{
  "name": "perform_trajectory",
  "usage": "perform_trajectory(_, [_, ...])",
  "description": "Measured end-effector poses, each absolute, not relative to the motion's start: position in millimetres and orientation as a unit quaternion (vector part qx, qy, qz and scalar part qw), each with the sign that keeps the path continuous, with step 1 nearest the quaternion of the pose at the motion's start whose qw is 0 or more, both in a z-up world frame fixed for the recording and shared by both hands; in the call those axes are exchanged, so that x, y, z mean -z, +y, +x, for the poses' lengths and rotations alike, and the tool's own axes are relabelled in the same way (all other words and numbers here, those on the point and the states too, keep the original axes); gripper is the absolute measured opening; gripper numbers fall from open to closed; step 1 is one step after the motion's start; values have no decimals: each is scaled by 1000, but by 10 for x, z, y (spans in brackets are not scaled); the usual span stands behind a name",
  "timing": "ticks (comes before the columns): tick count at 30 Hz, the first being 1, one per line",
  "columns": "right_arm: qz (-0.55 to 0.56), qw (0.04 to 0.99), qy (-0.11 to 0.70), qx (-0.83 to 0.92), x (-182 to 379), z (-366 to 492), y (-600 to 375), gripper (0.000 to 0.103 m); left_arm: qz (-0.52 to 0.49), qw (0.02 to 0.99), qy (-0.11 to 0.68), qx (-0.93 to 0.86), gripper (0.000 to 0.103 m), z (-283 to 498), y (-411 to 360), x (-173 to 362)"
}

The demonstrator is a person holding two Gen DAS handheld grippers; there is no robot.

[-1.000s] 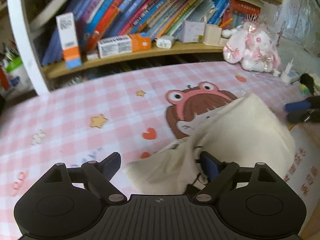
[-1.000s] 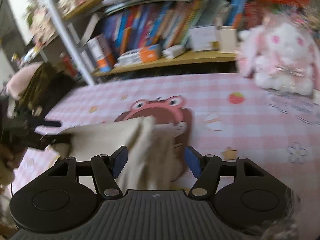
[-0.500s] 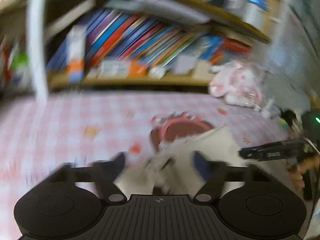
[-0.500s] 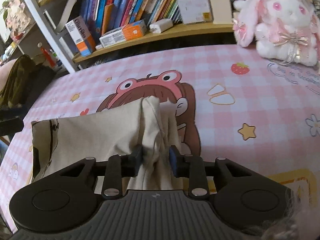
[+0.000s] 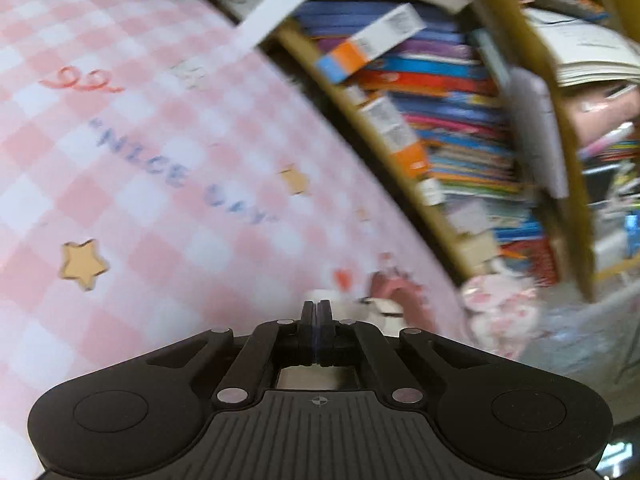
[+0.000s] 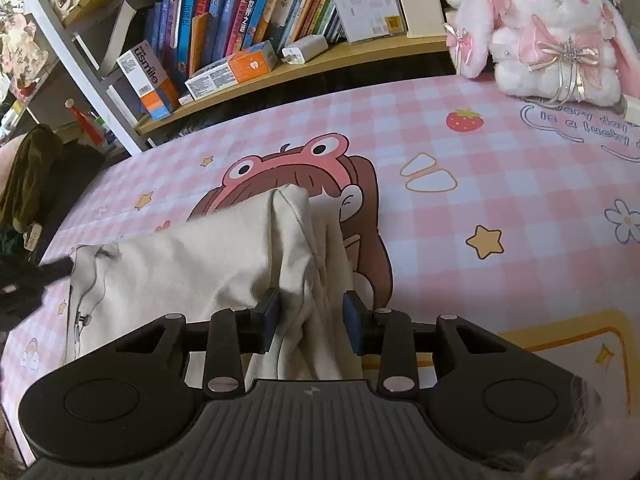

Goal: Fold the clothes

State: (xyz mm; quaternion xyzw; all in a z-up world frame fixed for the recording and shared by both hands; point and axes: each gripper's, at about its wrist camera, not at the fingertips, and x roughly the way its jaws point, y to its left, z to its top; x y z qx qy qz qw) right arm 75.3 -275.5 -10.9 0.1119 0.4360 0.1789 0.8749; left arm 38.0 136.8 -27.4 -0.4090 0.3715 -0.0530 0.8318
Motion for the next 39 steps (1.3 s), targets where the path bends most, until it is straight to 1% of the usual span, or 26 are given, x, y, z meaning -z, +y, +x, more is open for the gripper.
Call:
perform_trajectory(1, [111, 874, 437, -179, 107, 758, -2760, 33, -399, 838, 368, 60, 4, 345, 1349, 238])
perform_trajectory(2, [111, 874, 438, -179, 108, 761, -2766, 34, -386, 845, 362, 71, 13, 304, 1325, 188])
perform_trajectory(3, [111, 874, 438, -179, 111, 764, -2773, 36, -374, 852, 356, 82, 31, 262, 1301, 138])
perform_trajectory(4, [112, 873, 439, -178, 113, 766, -2780, 37, -362, 858, 353, 93, 42, 233, 1257, 105])
perform_trajectory(5, [113, 873, 440, -178, 117, 767, -2783, 37, -351, 862, 350, 105, 58, 208, 1207, 77])
perform_trajectory(6, [115, 873, 440, -177, 123, 767, -2785, 37, -339, 866, 349, 116, 59, 199, 1159, 54])
perform_trajectory(8, [117, 872, 441, -176, 129, 768, -2784, 38, -322, 866, 362, 122, 59, 240, 1073, 73])
perform_trajectory(10, [116, 872, 442, -176, 127, 773, -2780, 38, -316, 860, 383, 117, 56, 282, 1010, 146])
perform_trajectory(11, [115, 872, 443, -176, 126, 777, -2779, 38, -315, 856, 394, 115, 47, 292, 983, 188])
perform_trajectory(12, [115, 871, 443, -176, 125, 780, -2780, 39, -320, 852, 395, 125, 18, 282, 962, 187])
perform_trajectory(13, [114, 871, 444, -176, 124, 782, -2782, 40, -327, 848, 393, 138, 9, 266, 942, 175])
perform_trajectory(14, [114, 871, 445, -175, 122, 785, -2784, 40, -339, 846, 382, 151, 5, 225, 947, 135])
perform_trajectory(17, [114, 870, 448, -174, 120, 786, -2786, 40, -395, 834, 343, 178, 4, 103, 1038, 36])
perform_trajectory(19, [116, 869, 449, -174, 124, 784, -2781, 40, -438, 814, 352, 147, 4, 109, 1138, 176])
perform_trajectory(23, [120, 867, 450, -178, 138, 769, -2752, 42, -475, 788, 380, 99, 5, 186, 1219, 510])
perform_trajectory(25, [119, 867, 450, -176, 134, 768, -2740, 42, -457, 796, 385, 96, 6, 206, 1194, 474])
perform_trajectory(28, [120, 867, 451, -175, 132, 769, -2743, 42, -419, 814, 391, 95, 12, 206, 1158, 362])
perform_trajectory(29, [121, 867, 451, -174, 134, 770, -2747, 43, -404, 822, 392, 94, 17, 182, 1156, 306])
perform_trajectory(30, [122, 867, 452, -173, 137, 771, -2751, 44, -388, 829, 392, 93, 27, 158, 1155, 250])
perform_trajectory(31, [123, 867, 452, -172, 138, 771, -2752, 44, -372, 837, 391, 91, 32, 140, 1140, 205])
perform_trajectory(32, [123, 867, 452, -172, 138, 770, -2752, 44, -355, 845, 390, 89, 43, 124, 1122, 163])
perform_trajectory(33, [124, 867, 452, -172, 139, 769, -2751, 44, -345, 849, 391, 90, 50, 113, 1116, 152])
perform_trajectory(35, [124, 867, 452, -172, 139, 767, -2749, 45, -343, 846, 398, 92, 50, 116, 1095, 181])
perform_trajectory(37, [128, 866, 452, -173, 143, 767, -2754, 43, -346, 842, 402, 97, 47, 129, 1059, 232])
perform_trajectory(38, [135, 863, 454, -176, 146, 769, -2765, 40, -347, 840, 404, 100, 28, 134, 1040, 258])
perform_trajectory(39, [142, 861, 455, -179, 145, 770, -2774, 34, -346, 839, 407, 102, 13, 142, 1018, 270])
